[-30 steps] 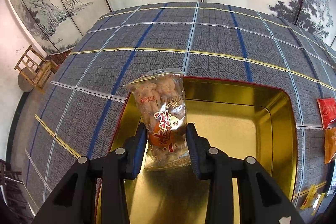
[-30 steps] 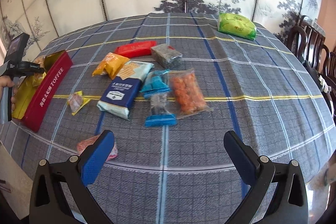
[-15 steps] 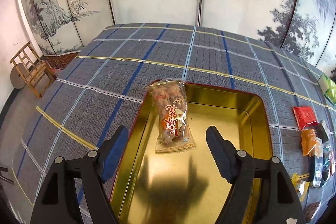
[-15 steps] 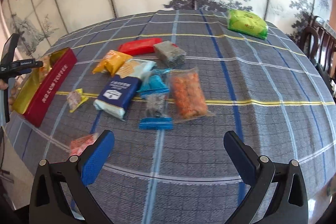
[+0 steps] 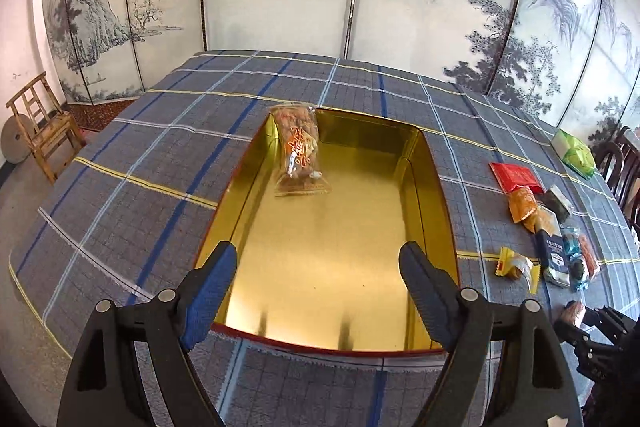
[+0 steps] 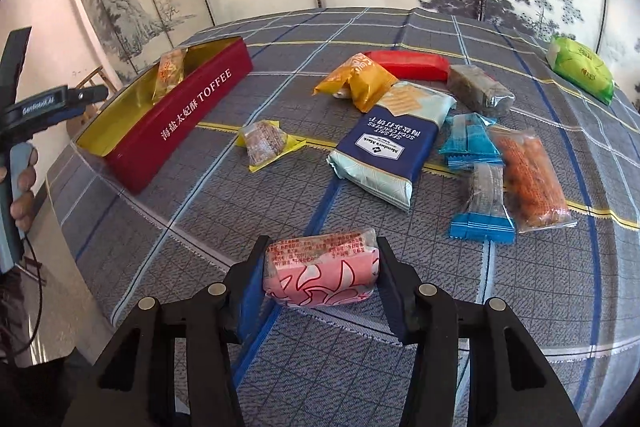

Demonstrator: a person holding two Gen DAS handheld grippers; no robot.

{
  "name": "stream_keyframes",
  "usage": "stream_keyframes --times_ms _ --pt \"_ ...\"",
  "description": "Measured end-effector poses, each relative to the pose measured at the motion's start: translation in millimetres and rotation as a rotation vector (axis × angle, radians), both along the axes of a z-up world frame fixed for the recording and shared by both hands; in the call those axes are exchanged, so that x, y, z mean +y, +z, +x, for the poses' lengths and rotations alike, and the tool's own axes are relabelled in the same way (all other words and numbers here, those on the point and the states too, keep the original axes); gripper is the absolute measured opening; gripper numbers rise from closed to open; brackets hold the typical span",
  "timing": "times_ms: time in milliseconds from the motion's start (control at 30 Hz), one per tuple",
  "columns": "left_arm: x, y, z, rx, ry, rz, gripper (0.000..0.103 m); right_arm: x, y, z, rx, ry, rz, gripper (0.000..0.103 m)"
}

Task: Organize snacks
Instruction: 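Grasp the pink wrapped cake with the right gripper and lift it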

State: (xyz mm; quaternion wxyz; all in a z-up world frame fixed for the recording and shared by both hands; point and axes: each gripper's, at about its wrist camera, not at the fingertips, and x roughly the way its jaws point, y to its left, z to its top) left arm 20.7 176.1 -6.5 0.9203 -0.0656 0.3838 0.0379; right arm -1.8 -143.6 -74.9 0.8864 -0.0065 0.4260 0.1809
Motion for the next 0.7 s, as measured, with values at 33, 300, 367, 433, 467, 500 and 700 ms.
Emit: stream_keyframes --times_ms 33,300,367,433,467,500,700 --pt "-1.2 -0.3 -3.7 -0.006 0.004 0.001 0.080 -1.6 1.2 0.7 -0.001 -0.009 0.001 0.050" --pt "-3.6 -2.5 -26.8 -0.033 0.036 -0.008 0.080 -30.6 34.6 17.9 -0.085 -0.140 -0.041 0.050" --pt "-4.3 -3.6 -32.3 -0.038 0.046 -0.002 0.080 -34.9 45.2 27.1 -0.103 -0.161 -0.046 0.049" --pt "-4.4 -6.0 -37.1 -0.033 0.051 -0.007 0.080 -30.5 58.0 35.4 -0.133 -0.163 -0.060 0.049" --pt "-4.4 -8.1 -39.3 -0.026 0.051 -0.012 0.080 -26.3 64.3 39.2 -0.149 -0.157 -0.068 0.049" --pt "-3.7 -10.4 -41.2 -0.018 0.053 -0.016 0.080 -22.1 70.1 43.7 -0.163 -0.150 -0.073 0.049" --pt "7.0 -16.8 -57.5 0.004 0.096 -0.029 0.080 23.8 93.2 68.3 -0.219 -0.087 -0.100 0.049"
